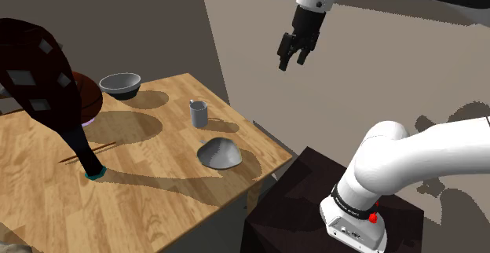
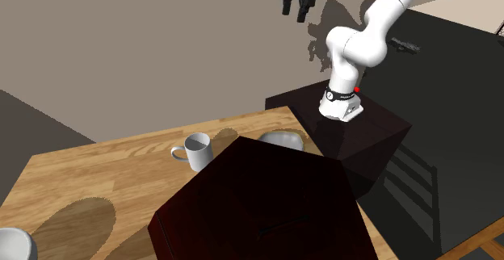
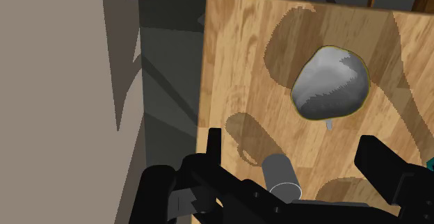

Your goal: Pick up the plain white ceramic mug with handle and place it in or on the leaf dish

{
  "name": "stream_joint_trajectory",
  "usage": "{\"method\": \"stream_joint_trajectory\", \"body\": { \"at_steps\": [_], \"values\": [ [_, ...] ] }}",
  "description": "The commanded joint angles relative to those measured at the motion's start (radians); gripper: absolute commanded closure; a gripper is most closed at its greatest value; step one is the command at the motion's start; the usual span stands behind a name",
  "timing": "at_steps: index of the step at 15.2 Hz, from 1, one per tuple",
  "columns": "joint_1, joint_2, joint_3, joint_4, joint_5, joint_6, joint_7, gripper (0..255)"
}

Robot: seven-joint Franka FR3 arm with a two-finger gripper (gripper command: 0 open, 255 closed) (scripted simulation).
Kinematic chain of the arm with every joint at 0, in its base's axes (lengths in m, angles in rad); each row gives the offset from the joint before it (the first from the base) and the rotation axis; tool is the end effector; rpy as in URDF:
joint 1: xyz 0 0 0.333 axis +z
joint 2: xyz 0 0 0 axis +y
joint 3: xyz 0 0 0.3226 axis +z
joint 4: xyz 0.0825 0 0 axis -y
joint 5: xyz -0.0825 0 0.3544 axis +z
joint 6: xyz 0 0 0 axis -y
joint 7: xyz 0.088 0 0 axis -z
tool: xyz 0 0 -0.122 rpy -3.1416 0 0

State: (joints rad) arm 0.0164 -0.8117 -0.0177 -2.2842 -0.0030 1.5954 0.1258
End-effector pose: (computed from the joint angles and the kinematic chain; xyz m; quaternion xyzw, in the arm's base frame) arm 0.2697 -0.0029 0.6214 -0.9962 0.0611 -0.0609 0.0089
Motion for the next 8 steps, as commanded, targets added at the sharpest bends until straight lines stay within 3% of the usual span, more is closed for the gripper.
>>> {"method": "stream_joint_trajectory", "body": {
  "at_steps": [1,8],
  "values": [
    [0.000,0.000,0.000,0.000,0.000,0.000,0.000,0],
    [0.016,0.212,0.028,0.006,0.014,0.190,0.017,0]
  ]
}}
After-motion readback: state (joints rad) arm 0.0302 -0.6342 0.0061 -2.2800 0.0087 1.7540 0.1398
